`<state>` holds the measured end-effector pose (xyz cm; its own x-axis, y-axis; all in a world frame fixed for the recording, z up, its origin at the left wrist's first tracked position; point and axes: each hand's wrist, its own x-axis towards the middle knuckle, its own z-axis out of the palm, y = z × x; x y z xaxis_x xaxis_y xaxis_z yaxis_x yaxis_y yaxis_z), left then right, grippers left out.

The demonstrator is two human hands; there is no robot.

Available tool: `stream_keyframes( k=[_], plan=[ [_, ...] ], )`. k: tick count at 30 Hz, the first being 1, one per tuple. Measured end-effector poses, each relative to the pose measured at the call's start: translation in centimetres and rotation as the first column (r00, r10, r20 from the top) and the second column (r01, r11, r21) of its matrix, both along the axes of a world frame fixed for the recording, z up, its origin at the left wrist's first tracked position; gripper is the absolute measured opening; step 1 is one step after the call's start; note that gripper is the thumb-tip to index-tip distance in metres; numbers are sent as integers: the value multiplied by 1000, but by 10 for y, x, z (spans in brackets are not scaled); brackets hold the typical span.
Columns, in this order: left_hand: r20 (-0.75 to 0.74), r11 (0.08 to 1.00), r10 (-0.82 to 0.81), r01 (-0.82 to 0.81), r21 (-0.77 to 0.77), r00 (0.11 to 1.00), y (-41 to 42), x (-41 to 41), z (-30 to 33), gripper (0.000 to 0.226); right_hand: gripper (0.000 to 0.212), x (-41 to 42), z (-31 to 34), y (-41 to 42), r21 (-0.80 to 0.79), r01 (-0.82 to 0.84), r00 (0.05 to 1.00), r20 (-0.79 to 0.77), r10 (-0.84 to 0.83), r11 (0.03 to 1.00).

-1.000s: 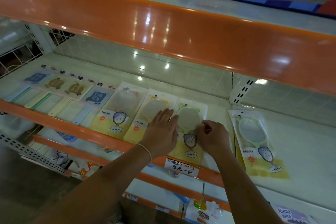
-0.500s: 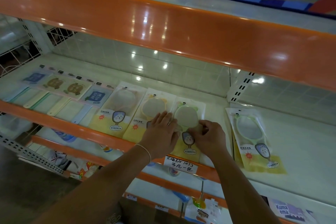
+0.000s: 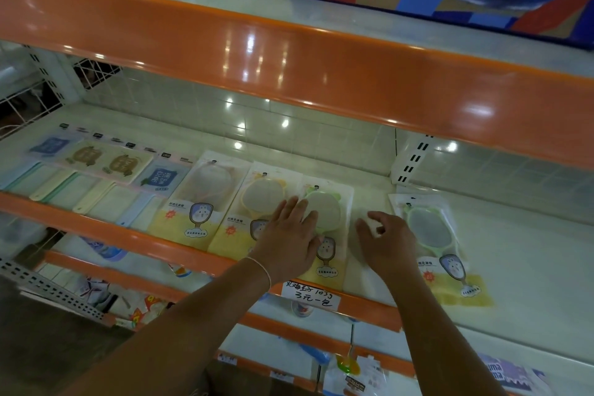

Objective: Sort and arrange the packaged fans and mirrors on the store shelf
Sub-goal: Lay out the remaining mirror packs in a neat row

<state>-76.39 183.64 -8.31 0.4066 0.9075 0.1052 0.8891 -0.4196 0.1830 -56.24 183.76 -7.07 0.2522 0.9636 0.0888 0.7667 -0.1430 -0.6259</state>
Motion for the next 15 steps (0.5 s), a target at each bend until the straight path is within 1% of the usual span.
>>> stream_keyframes(
  k=[3,5,7,10,15],
  plan=[
    [4,999,-34,34,11,999,3,16,8,62,45,35,7,3,23,104,988,115,-106,994],
    [10,998,-65,65,10,998,4,29,13,66,54,61,10,2,-43,221,956,206,-208,974],
    [25,995,-100,100,6,995,5,42,16,74,65,84,11,-1,-141,315,928,254,-273,939],
    [32,989,-148,149,-20,988,2,61,14,79,81,108,12,-7,-260,352,929,215,-301,899],
    [4,980,-194,194,-49,981,-7,83,10,79,98,121,7,-14,-290,309,951,111,-289,906]
  ],
)
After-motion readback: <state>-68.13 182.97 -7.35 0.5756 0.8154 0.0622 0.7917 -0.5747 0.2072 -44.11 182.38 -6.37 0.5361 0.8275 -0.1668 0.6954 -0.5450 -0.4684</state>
